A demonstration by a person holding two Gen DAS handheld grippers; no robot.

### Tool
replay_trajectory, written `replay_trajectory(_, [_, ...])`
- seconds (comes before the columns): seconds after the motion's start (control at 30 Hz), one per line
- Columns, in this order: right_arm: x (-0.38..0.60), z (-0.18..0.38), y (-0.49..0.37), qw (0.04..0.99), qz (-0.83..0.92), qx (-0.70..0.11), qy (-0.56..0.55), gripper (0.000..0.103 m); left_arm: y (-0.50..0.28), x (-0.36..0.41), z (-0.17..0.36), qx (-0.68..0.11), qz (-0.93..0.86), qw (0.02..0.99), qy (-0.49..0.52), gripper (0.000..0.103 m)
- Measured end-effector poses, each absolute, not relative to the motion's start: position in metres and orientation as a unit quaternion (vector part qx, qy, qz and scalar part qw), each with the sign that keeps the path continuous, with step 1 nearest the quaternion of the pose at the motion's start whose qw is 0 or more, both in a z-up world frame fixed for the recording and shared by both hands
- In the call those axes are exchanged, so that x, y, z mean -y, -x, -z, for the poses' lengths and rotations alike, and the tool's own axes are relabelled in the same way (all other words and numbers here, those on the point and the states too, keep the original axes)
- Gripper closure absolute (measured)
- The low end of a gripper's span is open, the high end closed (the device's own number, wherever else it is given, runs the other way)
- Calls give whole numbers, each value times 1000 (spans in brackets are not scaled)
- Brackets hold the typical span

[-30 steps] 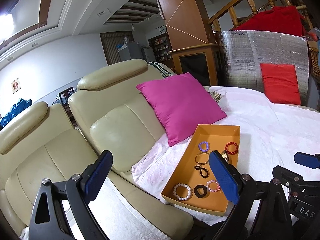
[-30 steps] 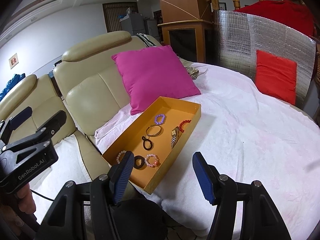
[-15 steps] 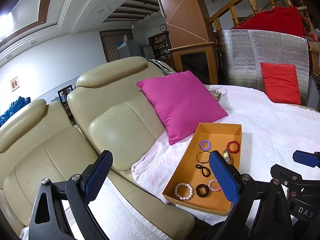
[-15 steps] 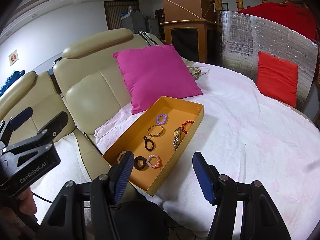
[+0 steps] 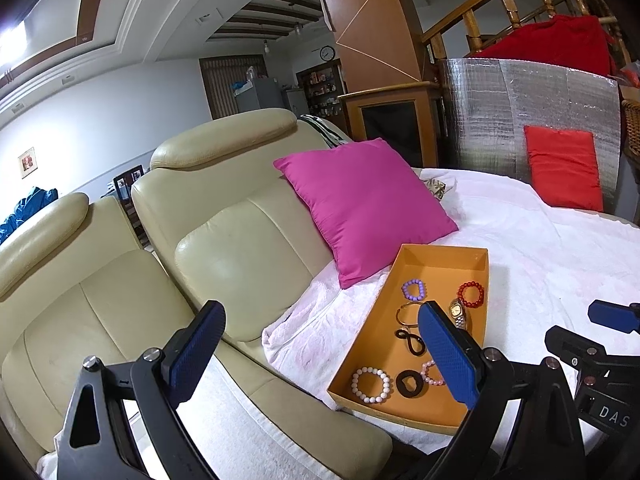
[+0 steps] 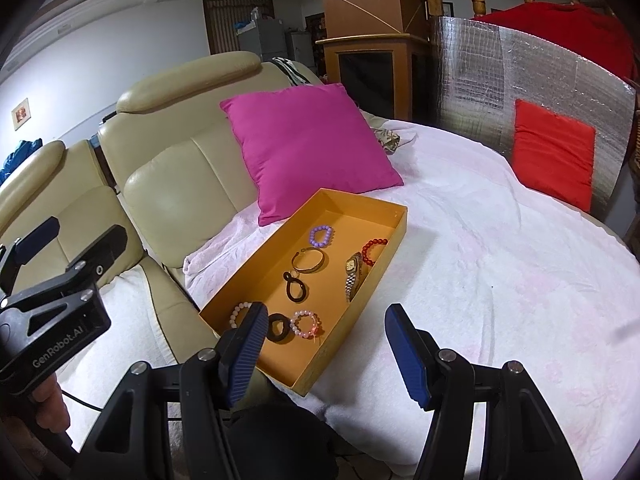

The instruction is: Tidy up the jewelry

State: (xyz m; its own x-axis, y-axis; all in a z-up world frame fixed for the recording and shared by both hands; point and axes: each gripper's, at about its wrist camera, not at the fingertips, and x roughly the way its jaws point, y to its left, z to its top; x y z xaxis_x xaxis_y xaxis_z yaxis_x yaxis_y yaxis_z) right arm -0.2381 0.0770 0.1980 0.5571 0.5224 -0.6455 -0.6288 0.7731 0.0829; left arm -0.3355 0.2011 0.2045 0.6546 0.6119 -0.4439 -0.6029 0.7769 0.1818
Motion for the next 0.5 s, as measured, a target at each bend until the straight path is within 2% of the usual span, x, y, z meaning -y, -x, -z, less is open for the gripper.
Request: replay_trajectory(0.5, [-95, -191, 226, 878, -315, -350, 84, 38, 324, -223, -193, -255, -326, 910, 1, 6])
